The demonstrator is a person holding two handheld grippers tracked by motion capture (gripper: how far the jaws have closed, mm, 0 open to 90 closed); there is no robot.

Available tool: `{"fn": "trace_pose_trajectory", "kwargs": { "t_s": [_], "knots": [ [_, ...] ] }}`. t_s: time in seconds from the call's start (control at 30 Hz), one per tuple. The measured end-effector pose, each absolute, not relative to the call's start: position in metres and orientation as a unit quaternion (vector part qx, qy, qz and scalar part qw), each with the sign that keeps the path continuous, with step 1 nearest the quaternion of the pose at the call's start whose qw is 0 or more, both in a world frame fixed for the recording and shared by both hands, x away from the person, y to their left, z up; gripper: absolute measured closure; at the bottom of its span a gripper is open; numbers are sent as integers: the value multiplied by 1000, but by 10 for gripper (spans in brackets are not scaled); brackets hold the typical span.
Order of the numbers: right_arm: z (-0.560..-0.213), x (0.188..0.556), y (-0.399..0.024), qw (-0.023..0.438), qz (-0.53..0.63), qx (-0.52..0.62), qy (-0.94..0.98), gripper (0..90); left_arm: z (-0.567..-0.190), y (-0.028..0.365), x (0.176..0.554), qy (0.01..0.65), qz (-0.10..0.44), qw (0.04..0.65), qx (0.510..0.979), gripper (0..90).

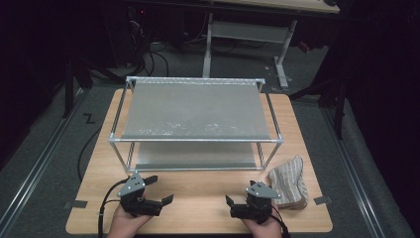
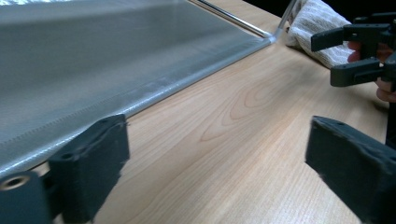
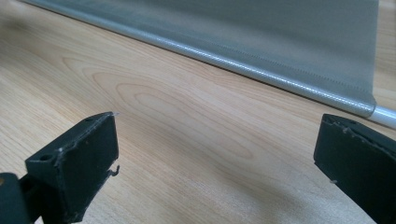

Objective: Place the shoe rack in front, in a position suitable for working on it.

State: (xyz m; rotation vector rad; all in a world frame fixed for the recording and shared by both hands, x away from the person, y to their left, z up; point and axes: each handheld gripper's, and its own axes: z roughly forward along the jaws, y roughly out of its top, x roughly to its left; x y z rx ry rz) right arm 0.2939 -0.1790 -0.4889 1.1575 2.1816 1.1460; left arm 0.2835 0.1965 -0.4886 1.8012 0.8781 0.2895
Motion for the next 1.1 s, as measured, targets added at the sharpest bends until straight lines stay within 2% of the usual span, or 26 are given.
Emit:
{"fn": "trace_pose_trajectory", "kwargs": {
  "t_s": [0.07, 0.17, 0.4, 0.9, 1.0, 1.1],
  "knots": [
    [-488, 295, -180, 202, 417, 417, 782, 0, -489, 195, 283, 365, 122, 527, 757, 120],
    [-488, 296, -181, 188, 426, 427, 775, 0, -490, 194, 282, 363, 129, 521, 762, 120],
    [-486, 294, -181, 188, 432, 426, 773, 0, -489, 194, 279, 365, 148, 523, 756, 131],
    [-468, 290, -207, 226, 454, 437, 742, 5, -485, 195, 281, 364, 167, 497, 769, 114],
    [-468, 292, -217, 232, 458, 449, 732, 43, -481, 201, 281, 368, 186, 489, 769, 131],
    [-465, 292, -226, 233, 473, 460, 714, 151, -477, 214, 280, 380, 202, 489, 758, 147]
  ]
}}
